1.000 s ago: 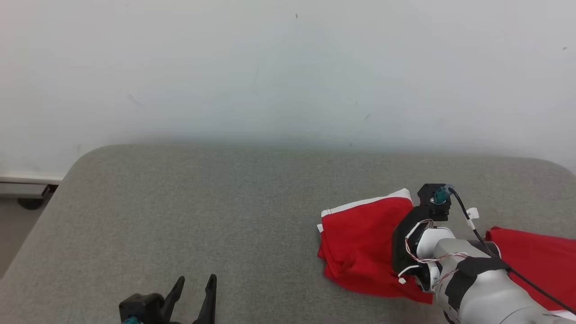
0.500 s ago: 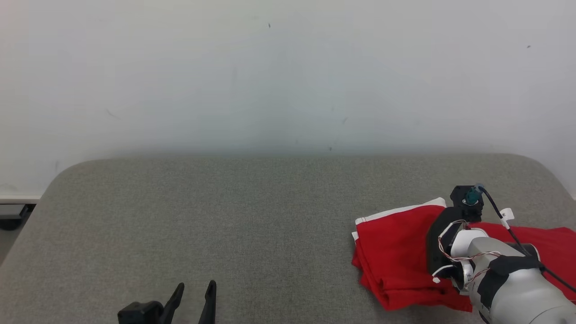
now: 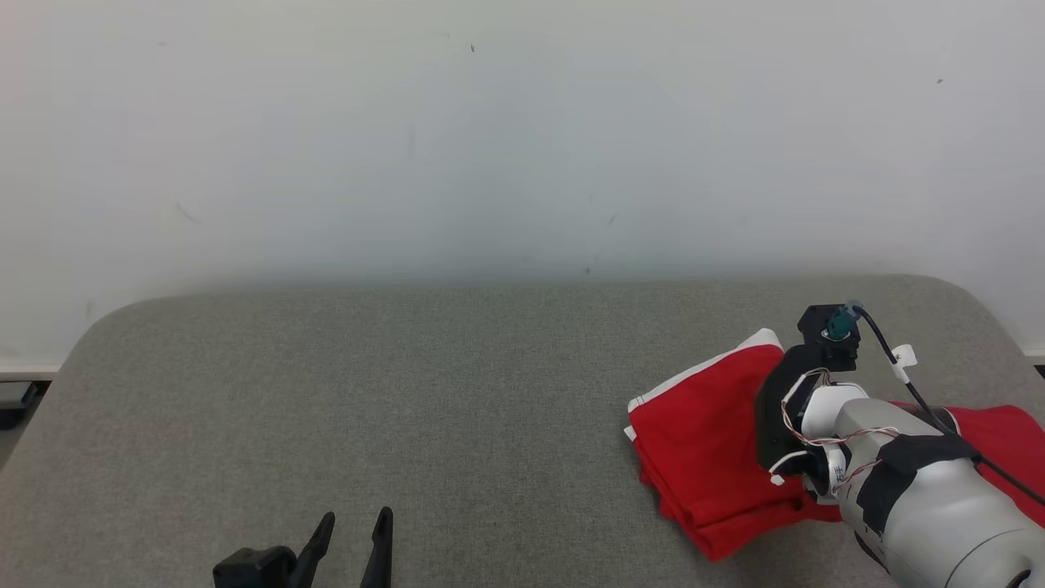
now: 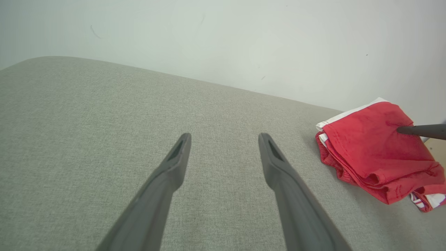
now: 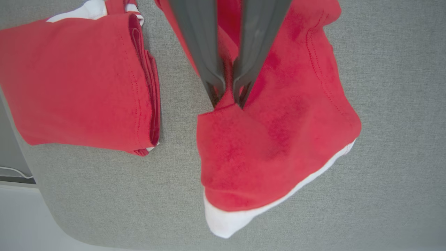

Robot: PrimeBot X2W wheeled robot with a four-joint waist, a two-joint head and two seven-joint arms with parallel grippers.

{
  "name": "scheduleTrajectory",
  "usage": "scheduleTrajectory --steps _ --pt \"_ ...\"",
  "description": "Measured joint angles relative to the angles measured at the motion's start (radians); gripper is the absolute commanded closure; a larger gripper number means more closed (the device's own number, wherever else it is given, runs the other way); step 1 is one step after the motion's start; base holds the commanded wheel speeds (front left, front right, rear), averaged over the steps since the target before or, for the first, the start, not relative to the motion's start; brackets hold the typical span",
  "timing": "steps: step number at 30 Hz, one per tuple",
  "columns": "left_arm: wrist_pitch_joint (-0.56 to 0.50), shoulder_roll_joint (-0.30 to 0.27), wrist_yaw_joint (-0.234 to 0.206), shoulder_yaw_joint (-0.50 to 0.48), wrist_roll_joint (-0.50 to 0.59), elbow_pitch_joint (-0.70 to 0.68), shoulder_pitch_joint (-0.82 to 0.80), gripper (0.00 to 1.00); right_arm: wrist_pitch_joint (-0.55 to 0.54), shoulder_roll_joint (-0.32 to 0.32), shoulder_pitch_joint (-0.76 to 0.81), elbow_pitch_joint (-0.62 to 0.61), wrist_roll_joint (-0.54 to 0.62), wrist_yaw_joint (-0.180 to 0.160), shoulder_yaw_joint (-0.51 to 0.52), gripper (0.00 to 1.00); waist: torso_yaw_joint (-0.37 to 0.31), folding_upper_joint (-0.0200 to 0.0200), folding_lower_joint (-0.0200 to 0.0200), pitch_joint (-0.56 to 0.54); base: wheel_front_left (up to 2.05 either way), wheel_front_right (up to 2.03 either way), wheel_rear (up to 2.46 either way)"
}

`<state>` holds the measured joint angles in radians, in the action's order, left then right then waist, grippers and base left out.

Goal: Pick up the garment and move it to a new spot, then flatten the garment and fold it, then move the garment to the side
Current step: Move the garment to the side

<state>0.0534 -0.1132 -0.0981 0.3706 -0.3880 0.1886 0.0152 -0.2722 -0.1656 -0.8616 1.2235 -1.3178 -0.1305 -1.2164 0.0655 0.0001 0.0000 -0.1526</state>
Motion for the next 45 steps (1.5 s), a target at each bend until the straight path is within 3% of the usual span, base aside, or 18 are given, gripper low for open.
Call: scheduleTrajectory --steps 11,24,34,45 --pt "0.001 0.000 -0.004 -0.002 0.000 0.000 0.000 0.00 -0.030 -0.017 -0.031 -0.077 0.008 0.000 -0.006 1.00 -0.012 -0.0001 0.0000 -0.007 0.00 0.00 0.00" --pt "0.001 0.000 -0.007 -0.003 0.000 -0.011 0.022 0.00 -0.092 -0.166 -0.024 -0.063 0.015 0.000 -0.009 1.00 -0.032 0.0000 0.0000 -0.007 0.00 0.00 0.00" --pt "0.001 0.005 -0.008 -0.002 -0.001 -0.016 0.020 0.00 -0.165 -0.183 -0.071 -0.133 0.081 0.000 -0.029 1.00 -0.054 0.0000 0.0000 0.011 0.00 0.00 0.00" --pt "0.001 0.011 -0.007 0.002 -0.001 -0.016 0.018 0.00 -0.240 -0.255 -0.070 -0.149 0.116 0.000 -0.033 1.00 -0.047 0.0000 0.0001 0.032 0.00 0.00 0.00"
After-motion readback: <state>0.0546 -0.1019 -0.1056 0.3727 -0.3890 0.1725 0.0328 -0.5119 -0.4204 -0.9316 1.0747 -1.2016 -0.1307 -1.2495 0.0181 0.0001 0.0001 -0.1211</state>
